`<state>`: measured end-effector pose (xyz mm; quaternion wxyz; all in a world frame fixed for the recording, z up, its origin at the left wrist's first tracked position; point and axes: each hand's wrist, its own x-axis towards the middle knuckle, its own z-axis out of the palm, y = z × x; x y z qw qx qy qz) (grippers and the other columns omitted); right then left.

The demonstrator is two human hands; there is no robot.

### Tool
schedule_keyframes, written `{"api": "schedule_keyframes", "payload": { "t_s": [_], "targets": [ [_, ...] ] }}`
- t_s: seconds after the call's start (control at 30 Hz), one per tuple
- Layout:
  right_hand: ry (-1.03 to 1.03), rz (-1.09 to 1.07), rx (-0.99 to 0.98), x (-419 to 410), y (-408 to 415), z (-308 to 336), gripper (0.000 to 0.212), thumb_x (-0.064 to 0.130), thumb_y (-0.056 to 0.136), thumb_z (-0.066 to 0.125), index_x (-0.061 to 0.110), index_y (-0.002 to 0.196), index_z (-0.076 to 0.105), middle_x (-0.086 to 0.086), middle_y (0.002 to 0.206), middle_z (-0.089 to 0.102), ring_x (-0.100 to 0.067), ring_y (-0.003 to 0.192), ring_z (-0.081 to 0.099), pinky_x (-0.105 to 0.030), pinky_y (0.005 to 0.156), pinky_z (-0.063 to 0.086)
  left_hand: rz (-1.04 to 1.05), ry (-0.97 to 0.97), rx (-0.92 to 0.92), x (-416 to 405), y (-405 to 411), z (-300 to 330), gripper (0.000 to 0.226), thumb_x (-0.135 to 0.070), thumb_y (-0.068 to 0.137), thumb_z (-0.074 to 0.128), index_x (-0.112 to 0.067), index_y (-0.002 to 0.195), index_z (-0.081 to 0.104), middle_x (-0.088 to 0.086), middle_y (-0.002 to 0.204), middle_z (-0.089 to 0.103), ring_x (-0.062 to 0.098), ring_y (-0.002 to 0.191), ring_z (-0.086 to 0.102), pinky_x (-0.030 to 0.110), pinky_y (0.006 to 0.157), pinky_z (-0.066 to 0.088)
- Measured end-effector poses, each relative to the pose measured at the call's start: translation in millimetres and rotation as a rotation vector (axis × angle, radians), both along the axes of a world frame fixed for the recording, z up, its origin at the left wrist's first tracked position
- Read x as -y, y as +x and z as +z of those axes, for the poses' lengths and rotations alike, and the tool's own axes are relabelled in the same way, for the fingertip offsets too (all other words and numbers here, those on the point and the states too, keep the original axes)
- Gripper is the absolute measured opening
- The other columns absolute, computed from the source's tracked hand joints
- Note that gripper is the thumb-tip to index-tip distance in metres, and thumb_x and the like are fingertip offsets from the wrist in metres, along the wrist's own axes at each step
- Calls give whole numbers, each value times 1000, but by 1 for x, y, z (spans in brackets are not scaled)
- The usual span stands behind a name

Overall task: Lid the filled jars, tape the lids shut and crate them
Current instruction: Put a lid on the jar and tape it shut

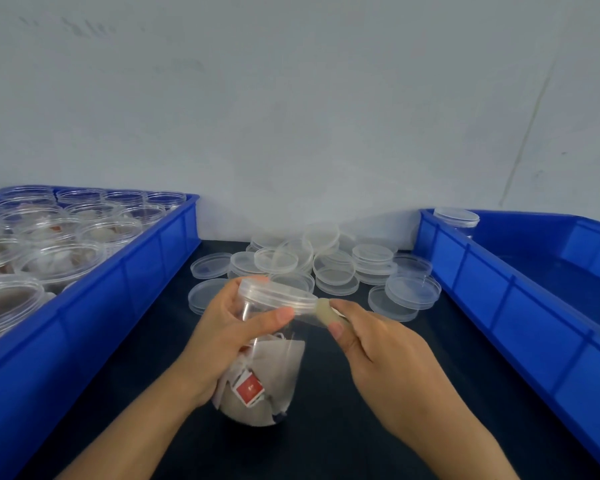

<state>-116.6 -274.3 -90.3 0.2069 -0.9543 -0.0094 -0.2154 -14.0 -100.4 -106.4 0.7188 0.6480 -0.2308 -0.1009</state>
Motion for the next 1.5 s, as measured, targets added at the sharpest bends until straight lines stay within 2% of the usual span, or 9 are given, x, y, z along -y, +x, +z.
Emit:
{"api": "schedule_keyframes", "payload": {
  "t_s": [0.33, 0.47, 0.6, 0.77, 0.93, 1.1, 1.23, 1.33, 1.5],
  "targets": [
    [9, -21, -57, 3, 5, -2, 46, 50, 101, 22, 43, 145, 27, 8, 115, 62, -12, 105, 56, -30, 89, 44, -128, -40, -78, -1, 2, 1, 115, -49, 21, 96, -18, 122, 50, 3, 101, 73, 22, 87, 72, 25, 64, 57],
    [-10, -14, -5, 0, 5, -5, 41, 48, 101, 21, 48, 141, 28, 11, 102, 61, -10, 95, 56, -26, 81, 44, -165, -44, -60, -2, 3, -1, 121, -50, 24, 96, -22, 126, 39, -2, 100, 73, 23, 89, 72, 27, 67, 58],
    [-19, -33, 42, -5, 7, -10, 44, 48, 101, 20, 46, 145, 24, 14, 87, 51, -8, 84, 53, -25, 75, 44, -162, 11, -7, -3, -1, -3, 109, -61, 33, 90, -24, 121, 39, -8, 102, 73, 20, 92, 72, 23, 68, 57],
    [-11, -89, 28, -9, 6, -12, 50, 50, 100, 16, 41, 148, 25, 12, 86, 51, -7, 83, 54, -28, 77, 49, 19, 175, 136, 3, -8, -3, 42, -67, 71, 54, -42, 106, 54, -8, 112, 63, -8, 96, 62, 8, 69, 50],
    [-92, -84, 58, -20, 6, -19, 51, 39, 103, 16, 29, 154, 11, 15, 107, 50, -5, 90, 53, -18, 69, 34, 332, 295, 406, 11, -17, -9, 68, -72, 77, 34, -44, 139, 38, -38, 118, 48, -29, 106, 43, 14, 94, 38],
    [-70, 20, -44, -26, 7, -13, 58, 35, 104, 22, 28, 153, -8, 14, 133, 41, -6, 109, 50, -19, 87, 42, 352, 354, 326, 11, -13, -1, 75, -85, 42, 66, -51, 104, 41, -36, 99, 55, -25, 92, 50, 10, 75, 40],
    [9, 38, -15, -28, 4, -9, 68, 57, 88, 1, 37, 153, 1, 22, 102, 52, 0, 85, 52, -20, 69, 38, 293, 231, 228, 8, -7, -1, 77, -64, 37, 78, -37, 102, 45, -45, 93, 55, -24, 88, 53, 2, 64, 45],
    [54, -35, -17, -23, 0, -2, 81, 72, 73, -1, 42, 147, 19, 13, 60, 47, -1, 58, 49, -18, 59, 36, 262, 154, 145, 3, 0, -4, 83, -61, 38, 88, -32, 105, 49, -20, 98, 67, -11, 87, 62, 13, 69, 49],
    [31, -48, 6, -9, 0, -2, 53, 67, 85, 15, 45, 128, 35, 12, 68, 55, 1, 70, 53, -10, 56, 35, 101, 47, 35, -3, 7, -7, 91, -45, 35, 86, -20, 115, 51, -10, 99, 73, 5, 90, 70, 16, 67, 54]
  ]
}}
